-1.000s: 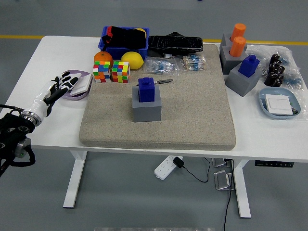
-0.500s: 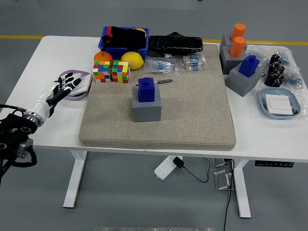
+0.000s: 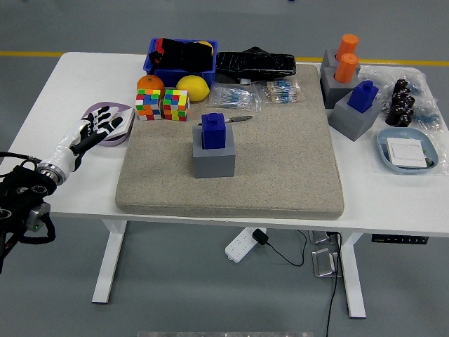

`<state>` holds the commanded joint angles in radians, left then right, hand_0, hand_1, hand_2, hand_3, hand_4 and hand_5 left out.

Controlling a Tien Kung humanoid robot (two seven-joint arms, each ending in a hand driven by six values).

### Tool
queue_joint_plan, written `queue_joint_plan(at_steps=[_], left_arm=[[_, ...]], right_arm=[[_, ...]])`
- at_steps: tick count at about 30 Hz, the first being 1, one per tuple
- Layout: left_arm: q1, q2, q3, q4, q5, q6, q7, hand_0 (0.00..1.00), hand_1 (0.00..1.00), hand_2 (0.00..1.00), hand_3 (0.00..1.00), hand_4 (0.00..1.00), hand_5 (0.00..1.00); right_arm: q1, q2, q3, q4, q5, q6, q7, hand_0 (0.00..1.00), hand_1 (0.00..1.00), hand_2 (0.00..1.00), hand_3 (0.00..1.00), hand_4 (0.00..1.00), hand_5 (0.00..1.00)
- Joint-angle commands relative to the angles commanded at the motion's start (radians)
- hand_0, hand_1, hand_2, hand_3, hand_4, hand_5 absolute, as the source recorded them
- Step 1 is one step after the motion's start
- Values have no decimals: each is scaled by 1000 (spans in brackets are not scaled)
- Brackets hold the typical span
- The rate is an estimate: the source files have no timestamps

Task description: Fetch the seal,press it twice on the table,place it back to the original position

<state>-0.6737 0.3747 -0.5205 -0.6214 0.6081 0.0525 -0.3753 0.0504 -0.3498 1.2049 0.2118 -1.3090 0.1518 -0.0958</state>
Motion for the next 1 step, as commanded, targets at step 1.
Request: queue_joint_plan(at_steps=[1], left_arm=[[0,-1,2,0,0,0,0,998,961,974,998,932,650]], right_arm=[[0,0,0,0,0,0,0,782,675,675,670,810,582]])
